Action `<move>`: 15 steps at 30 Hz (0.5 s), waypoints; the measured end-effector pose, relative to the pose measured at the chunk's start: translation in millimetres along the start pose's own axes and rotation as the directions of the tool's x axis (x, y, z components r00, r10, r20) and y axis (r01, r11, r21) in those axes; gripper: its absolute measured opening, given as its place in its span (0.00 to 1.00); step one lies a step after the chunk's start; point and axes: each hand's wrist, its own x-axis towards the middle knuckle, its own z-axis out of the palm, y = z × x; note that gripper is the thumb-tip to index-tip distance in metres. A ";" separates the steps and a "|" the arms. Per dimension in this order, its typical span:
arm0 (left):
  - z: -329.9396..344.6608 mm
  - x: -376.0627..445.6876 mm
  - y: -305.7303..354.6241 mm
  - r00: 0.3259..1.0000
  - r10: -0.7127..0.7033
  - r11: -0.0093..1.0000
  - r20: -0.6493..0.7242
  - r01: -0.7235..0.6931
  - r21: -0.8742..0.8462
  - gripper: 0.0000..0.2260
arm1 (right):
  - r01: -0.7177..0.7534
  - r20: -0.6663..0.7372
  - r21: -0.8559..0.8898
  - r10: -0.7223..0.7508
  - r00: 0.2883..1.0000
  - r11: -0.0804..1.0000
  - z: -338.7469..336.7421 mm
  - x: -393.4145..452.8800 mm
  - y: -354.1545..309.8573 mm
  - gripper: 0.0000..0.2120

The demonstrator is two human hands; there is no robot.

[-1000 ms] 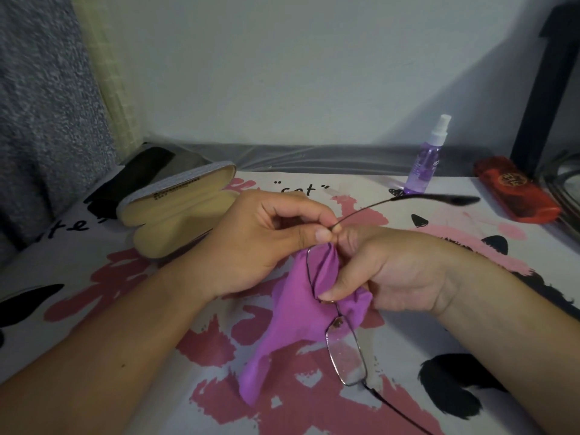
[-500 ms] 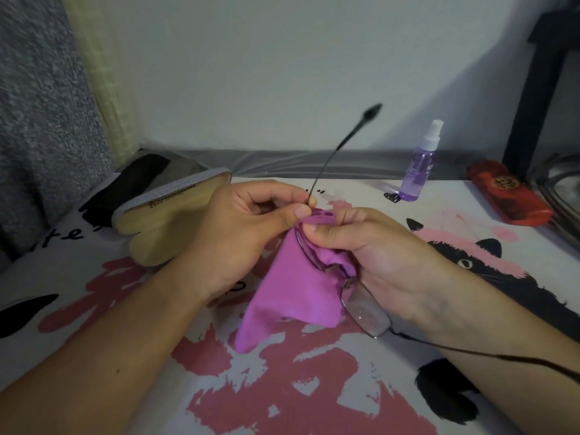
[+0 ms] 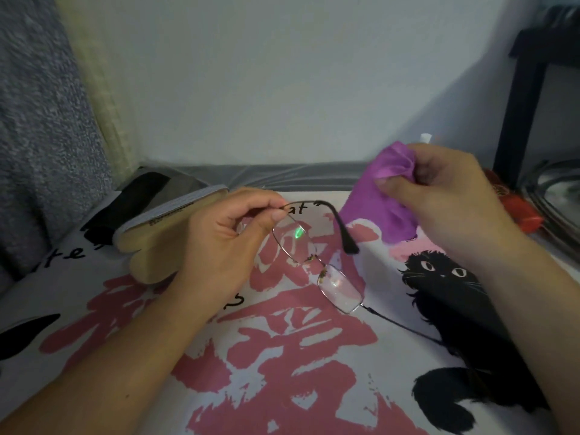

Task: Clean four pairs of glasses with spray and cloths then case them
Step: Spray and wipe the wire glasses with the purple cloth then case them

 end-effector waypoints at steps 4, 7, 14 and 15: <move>-3.2 5.5 -3.4 0.992 -0.092 0.992 -0.082 0.084 -0.091 0.08 | -0.149 0.181 0.588 0.050 0.982 0.795 -11.2 -8.3 -20.8 0.11; -3.6 7.3 -5.2 0.991 -0.111 0.991 -0.078 0.104 -0.088 0.09 | -0.276 0.348 0.650 0.046 0.936 0.708 -5.0 -15.2 -24.2 0.11; -3.8 5.0 -1.7 0.990 -0.053 0.994 -0.133 0.040 -0.102 0.07 | -0.541 0.470 0.471 0.321 0.822 0.696 29.1 -14.6 1.1 0.19; -5.1 4.9 -1.1 0.989 -0.029 0.995 -0.145 0.016 -0.095 0.07 | -0.535 0.445 0.388 0.357 0.822 0.750 32.2 -15.0 3.9 0.16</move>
